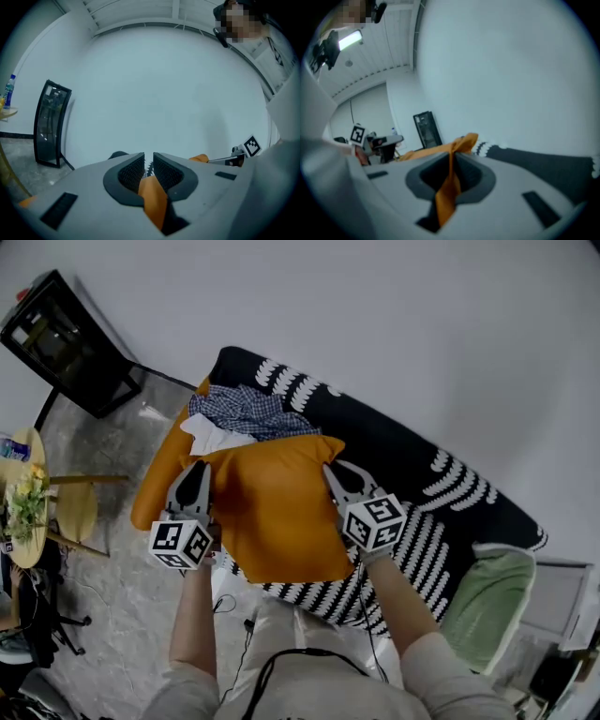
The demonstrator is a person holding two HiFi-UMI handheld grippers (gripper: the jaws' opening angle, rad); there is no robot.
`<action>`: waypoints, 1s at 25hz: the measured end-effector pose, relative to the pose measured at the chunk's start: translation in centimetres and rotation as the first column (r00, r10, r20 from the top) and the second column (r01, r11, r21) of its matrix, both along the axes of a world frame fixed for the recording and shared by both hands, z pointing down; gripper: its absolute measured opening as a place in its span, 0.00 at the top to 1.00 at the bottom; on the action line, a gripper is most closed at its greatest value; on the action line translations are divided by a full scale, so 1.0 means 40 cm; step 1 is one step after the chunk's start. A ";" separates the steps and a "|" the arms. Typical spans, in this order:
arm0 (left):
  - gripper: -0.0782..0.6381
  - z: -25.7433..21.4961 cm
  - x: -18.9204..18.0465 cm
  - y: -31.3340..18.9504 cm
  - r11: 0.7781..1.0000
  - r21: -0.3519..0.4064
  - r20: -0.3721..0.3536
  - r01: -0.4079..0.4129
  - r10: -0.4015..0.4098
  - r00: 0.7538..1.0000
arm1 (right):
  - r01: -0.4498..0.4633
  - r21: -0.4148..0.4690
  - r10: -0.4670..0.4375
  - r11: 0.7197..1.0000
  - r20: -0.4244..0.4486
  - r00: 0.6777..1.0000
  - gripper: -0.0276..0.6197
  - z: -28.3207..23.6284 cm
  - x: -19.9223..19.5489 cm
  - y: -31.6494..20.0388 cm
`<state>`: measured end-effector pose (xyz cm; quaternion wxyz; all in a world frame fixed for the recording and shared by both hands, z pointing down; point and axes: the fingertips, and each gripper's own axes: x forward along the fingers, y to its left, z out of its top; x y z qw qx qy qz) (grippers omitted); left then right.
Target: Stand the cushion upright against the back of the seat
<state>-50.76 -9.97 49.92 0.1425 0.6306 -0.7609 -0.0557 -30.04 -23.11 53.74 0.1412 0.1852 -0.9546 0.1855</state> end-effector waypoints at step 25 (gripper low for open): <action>0.53 -0.152 0.256 0.000 0.966 -0.151 -0.046 -0.209 0.204 0.978 | 0.395 0.421 -0.343 0.816 -0.197 0.918 0.87 -0.154 -0.207 0.421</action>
